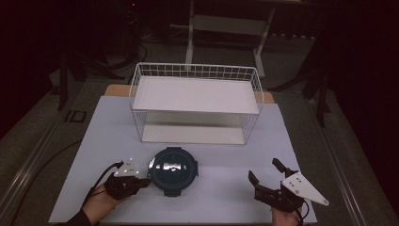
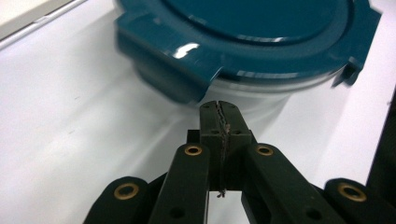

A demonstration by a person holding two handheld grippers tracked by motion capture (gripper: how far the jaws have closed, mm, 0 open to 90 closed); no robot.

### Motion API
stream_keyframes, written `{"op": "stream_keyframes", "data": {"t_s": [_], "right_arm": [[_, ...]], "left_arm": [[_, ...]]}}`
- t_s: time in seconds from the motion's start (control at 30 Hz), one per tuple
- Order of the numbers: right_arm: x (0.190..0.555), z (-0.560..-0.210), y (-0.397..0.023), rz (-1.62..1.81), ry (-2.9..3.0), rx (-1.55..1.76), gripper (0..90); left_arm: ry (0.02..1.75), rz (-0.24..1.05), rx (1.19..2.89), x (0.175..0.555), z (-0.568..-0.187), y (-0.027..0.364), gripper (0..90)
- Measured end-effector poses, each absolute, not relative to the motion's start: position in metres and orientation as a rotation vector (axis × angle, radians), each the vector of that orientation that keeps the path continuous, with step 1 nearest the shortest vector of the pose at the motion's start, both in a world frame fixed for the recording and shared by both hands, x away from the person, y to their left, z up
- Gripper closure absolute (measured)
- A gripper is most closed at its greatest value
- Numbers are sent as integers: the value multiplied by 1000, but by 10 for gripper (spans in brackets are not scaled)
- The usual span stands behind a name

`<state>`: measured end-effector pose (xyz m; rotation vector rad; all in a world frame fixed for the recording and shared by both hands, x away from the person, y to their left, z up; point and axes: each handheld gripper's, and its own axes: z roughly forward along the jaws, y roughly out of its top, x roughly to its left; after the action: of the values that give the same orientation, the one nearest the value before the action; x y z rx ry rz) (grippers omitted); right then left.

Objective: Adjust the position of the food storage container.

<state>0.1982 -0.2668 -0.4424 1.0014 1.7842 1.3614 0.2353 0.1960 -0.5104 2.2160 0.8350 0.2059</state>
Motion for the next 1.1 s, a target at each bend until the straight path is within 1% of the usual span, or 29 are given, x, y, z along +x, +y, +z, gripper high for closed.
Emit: {"op": "stream_keyframes", "data": {"t_s": [0.1,0.13,0.17,0.27,0.33,0.47,0.53,0.57,0.63,0.87,1.1], "right_arm": [[198,-442,-267,1361,1786,1000,113],[199,-443,-266,1367,1794,1001,113],[199,-443,-266,1367,1794,1001,113],[199,-443,-266,1369,1804,999,113],[199,-443,-265,1374,1805,1000,113],[200,-443,-265,1371,1810,1000,113],[200,-444,-265,1370,1812,1000,113],[200,-444,-266,1374,1811,1000,113],[200,-443,-266,1373,1810,998,113],[201,-444,-265,1372,1815,997,113],[200,-444,-265,1371,1815,995,113]], "left_arm": [[866,220,2197,236,-509,206,896],[900,253,2164,239,-507,213,896],[913,260,2147,241,-506,215,896],[922,294,2124,247,-503,217,896],[926,292,2114,253,-502,216,896],[918,268,2131,259,-506,209,897],[908,276,2182,260,-511,200,896],[912,301,2191,260,-513,198,896],[932,267,2159,261,-512,199,896],[899,302,2198,260,-510,185,896],[883,264,2198,270,-510,168,897]]}}
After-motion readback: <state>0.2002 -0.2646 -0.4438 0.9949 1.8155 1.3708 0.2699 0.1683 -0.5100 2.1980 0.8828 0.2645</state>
